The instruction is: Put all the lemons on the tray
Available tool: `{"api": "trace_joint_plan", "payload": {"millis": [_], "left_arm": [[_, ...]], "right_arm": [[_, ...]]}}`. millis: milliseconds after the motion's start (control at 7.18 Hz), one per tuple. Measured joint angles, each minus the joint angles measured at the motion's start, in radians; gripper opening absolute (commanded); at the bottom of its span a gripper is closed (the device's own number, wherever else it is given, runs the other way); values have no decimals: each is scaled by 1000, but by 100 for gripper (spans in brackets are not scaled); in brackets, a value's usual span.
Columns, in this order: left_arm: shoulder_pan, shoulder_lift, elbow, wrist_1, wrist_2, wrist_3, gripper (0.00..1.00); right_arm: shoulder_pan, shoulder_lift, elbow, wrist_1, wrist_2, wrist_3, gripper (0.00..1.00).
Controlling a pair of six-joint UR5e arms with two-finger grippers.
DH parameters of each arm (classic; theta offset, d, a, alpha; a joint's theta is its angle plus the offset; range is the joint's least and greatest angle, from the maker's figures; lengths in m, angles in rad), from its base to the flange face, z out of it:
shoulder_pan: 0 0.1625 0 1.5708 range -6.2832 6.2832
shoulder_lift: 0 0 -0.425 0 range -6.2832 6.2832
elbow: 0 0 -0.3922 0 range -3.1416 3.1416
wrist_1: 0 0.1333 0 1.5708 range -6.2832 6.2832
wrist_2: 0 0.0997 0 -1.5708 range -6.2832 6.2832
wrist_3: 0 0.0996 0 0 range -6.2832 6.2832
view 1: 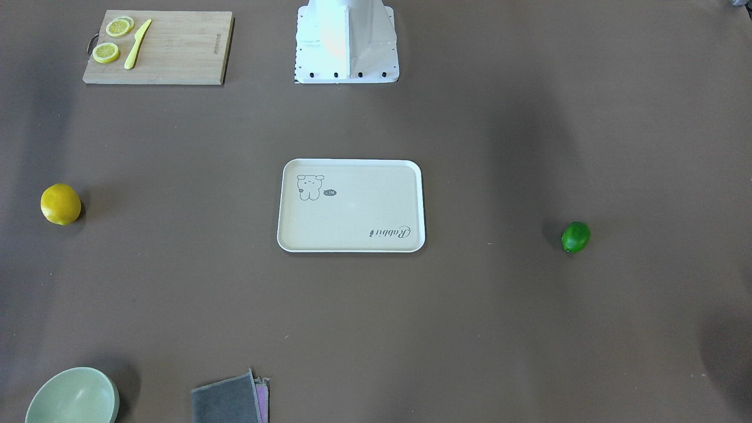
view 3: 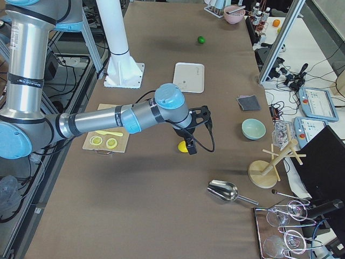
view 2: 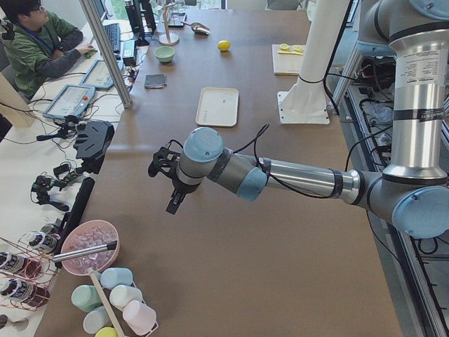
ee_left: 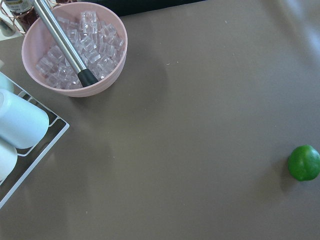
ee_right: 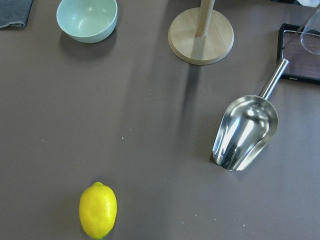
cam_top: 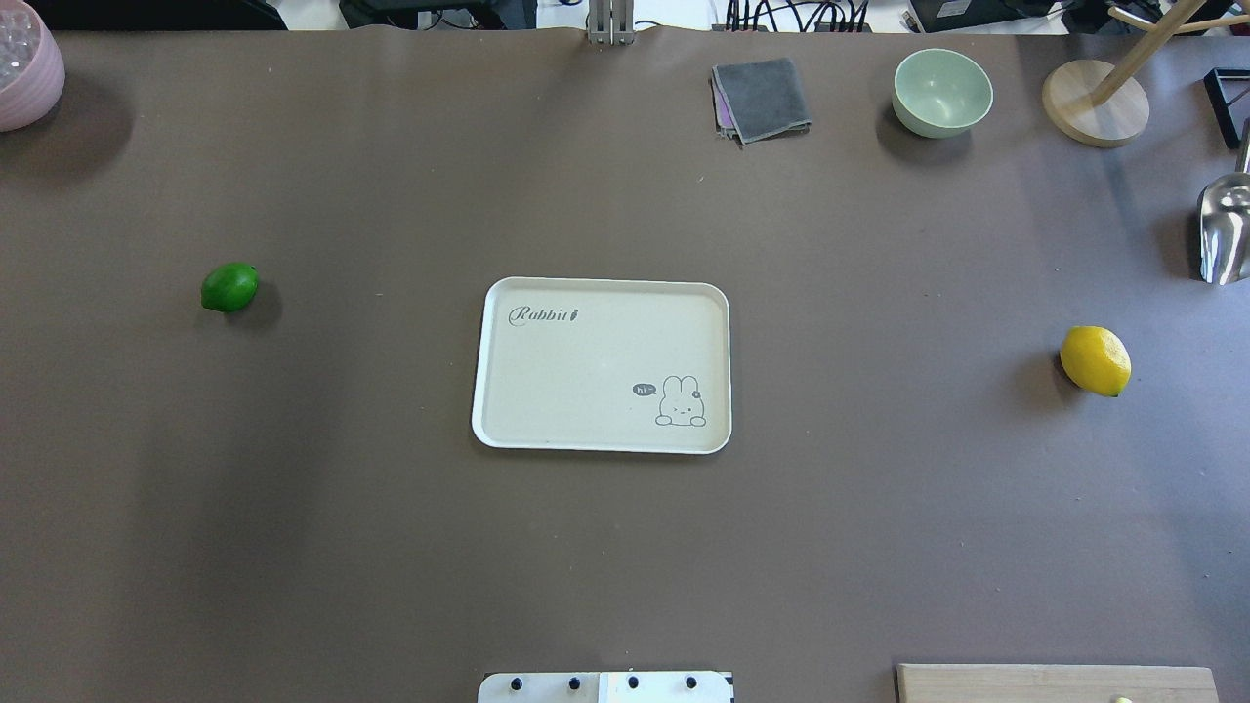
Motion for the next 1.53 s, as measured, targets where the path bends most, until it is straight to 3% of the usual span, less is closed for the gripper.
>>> {"api": "trace_joint_plan", "payload": {"millis": [418, 975, 1254, 1533], "left_arm": [[123, -63, 53, -97, 5, 1, 98], [333, -228, 231, -122, 13, -150, 98], [440, -298, 327, -223, 91, -271, 98], [551, -325, 360, -293, 185, -385, 98]], "right_arm": [[-118, 76, -18, 40, -30, 156, 100], [-411, 214, -92, 43, -229, 359, 100], [-451, 227, -97, 43, -250, 386, 100], [-456, 228, -98, 43, -251, 389, 100]]}}
